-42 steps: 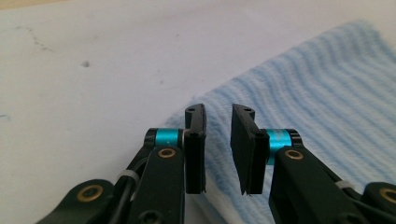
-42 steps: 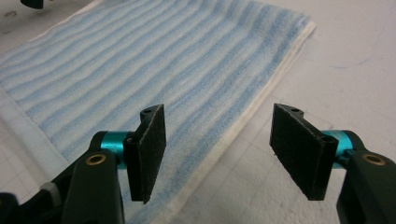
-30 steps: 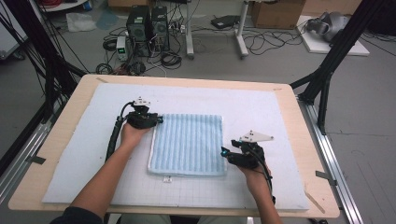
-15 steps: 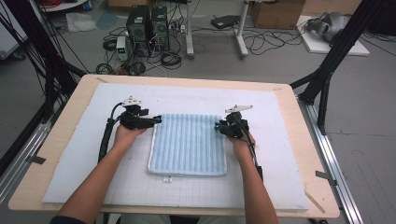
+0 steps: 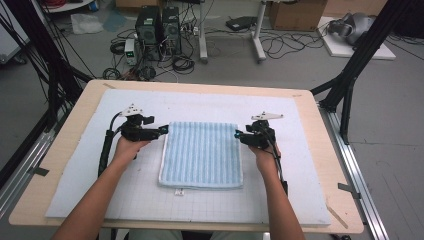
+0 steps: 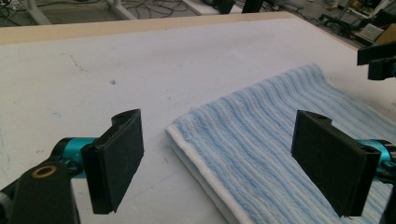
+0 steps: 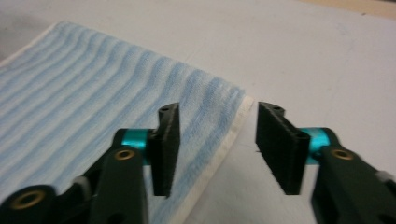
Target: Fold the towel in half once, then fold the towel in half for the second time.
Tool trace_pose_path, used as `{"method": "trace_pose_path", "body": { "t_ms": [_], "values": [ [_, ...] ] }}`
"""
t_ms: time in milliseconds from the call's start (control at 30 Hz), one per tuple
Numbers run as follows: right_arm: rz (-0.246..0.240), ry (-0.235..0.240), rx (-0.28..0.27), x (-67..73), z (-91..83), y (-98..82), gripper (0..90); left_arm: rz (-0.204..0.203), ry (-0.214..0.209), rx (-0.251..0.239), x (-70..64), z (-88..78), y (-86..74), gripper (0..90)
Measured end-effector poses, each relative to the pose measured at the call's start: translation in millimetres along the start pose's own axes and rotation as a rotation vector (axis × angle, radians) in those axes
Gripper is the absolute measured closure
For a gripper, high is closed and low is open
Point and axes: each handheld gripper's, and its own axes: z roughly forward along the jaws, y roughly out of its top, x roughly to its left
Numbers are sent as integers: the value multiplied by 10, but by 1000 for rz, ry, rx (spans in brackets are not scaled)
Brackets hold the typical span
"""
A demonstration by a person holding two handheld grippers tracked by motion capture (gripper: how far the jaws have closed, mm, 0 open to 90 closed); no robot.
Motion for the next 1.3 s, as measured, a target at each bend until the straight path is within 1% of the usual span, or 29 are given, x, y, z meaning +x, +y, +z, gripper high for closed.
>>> {"method": "trace_pose_path", "body": {
  "t_ms": [67, 100, 167, 200, 233, 267, 300, 333, 367, 400, 500, 567, 667, 733, 800, 833, 867, 1000, 1067, 1133, 1200, 1267, 1300],
  "values": [
    [-13, -13, -6, 2, -113, -46, 376, 7, -8, -17, -11, -45, -2, 176],
    [-11, -13, -6, -2, -148, -66, 346, 8, -12, -27, -20, -68, -3, 176],
    [2, -19, 24, -22, -221, -99, 217, 10, -27, -43, -41, -125, -15, 176],
    [9, -30, 20, -28, -260, -117, 200, 14, -33, -55, -56, -154, -30, 176],
    [5, -32, 9, -31, -306, -138, 197, 20, -35, -59, -75, -190, -46, 176],
    [-2, -40, 1, -27, -360, -161, 179, 18, -39, -56, -89, -206, -52, 179],
    [-8, -49, -5, -28, -391, -174, 156, 25, -43, -60, -102, -235, -57, 180],
    [-6, -54, -20, -28, -438, -196, 139, 30, -42, -68, -115, -255, -59, 183],
    [-1, -54, -30, -31, -476, -212, 125, 34, -44, -65, -124, -272, -55, 185],
    [-4, -59, -41, -31, -508, -225, 122, 37, -43, -66, -131, -285, -51, 185],
    [-28, -56, -31, -43, -568, -214, 115, 35, -37, -65, -142, -306, -39, 186],
    [-17, -44, -43, -57, -594, -213, 114, 34, -31, -65, -155, -314, -33, 187],
    [-21, -33, -35, -70, -590, -228, 114, 38, -26, -66, -168, -320, -25, 193],
    [-29, -28, -28, -76, -577, -239, 114, 32, -26, -65, -162, -322, -24, 193],
    [-24, -23, -27, -84, -576, -244, 114, 27, -18, -64, -165, -327, -26, 192],
    [-24, -25, -30, -91, -580, -244, 114, 22, -17, -65, -174, -331, -27, 192],
    [-17, -18, -38, -93, -587, -242, 114, 28, -16, -61, -174, -335, -25, 191],
    [-19, -18, -51, -102, -604, -239, 113, 17, -14, -62, -174, -333, -16, 188],
    [-24, -18, -57, -104, -605, -236, 114, 9, 1, -53, -171, -327, -18, 177],
    [-27, -19, -69, -98, -613, -231, 114, 5, 4, -51, -174, -316, -19, 176],
    [-31, -12, -77, -94, -621, -227, 114, 9, 8, -46, -170, -301, -9, 176],
    [-25, -11, -75, -92, -621, -229, 114, 4, 18, -50, -154, -280, -1, 176],
    [-25, -12, -75, -94, -620, -229, 113, -5, 31, -57, -135, -260, -5, 177]
  ]
}}
